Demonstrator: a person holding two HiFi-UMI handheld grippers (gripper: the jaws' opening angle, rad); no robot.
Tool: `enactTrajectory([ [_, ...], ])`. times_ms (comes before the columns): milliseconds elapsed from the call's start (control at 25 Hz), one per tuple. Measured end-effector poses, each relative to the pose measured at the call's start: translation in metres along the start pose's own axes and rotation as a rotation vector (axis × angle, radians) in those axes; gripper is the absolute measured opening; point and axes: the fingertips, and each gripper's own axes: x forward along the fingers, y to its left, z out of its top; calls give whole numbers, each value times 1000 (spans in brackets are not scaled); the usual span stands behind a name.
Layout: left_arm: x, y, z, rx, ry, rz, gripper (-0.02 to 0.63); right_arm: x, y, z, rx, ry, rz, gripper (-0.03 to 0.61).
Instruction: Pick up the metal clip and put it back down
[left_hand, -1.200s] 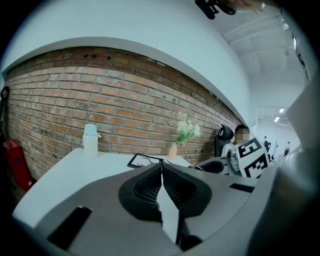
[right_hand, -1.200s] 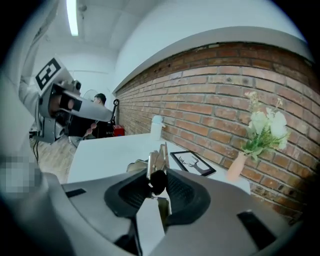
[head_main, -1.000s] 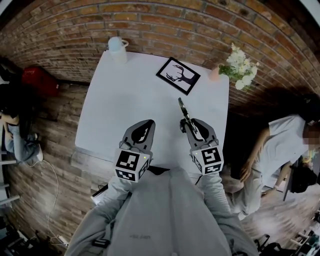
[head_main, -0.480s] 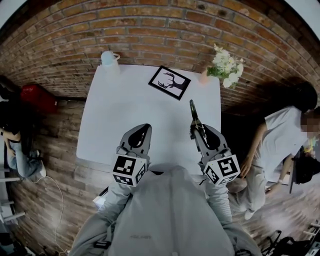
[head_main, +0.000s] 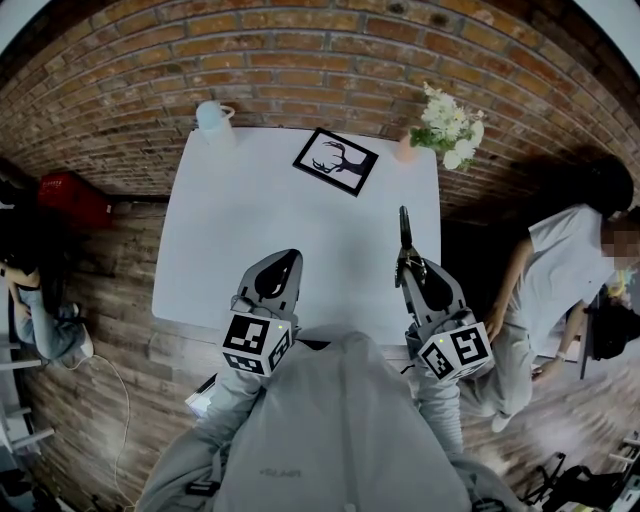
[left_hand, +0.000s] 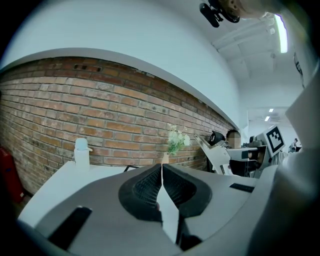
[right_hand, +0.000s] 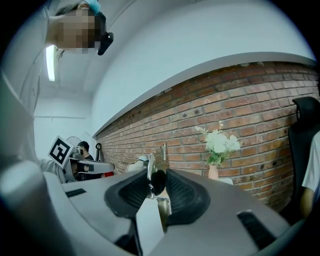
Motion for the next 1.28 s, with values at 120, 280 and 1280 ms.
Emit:
enactTrajectory([
  [120, 0, 1, -2, -2, 5, -1, 31, -1, -1, -2, 14, -1, -8, 106],
  [280, 0, 1, -2, -6, 9, -7, 31, 1, 0, -3, 15, 3, -9, 106],
  [1280, 18, -2, -12, -12, 57, -15, 31, 11, -8, -19, -19, 72, 2, 103],
])
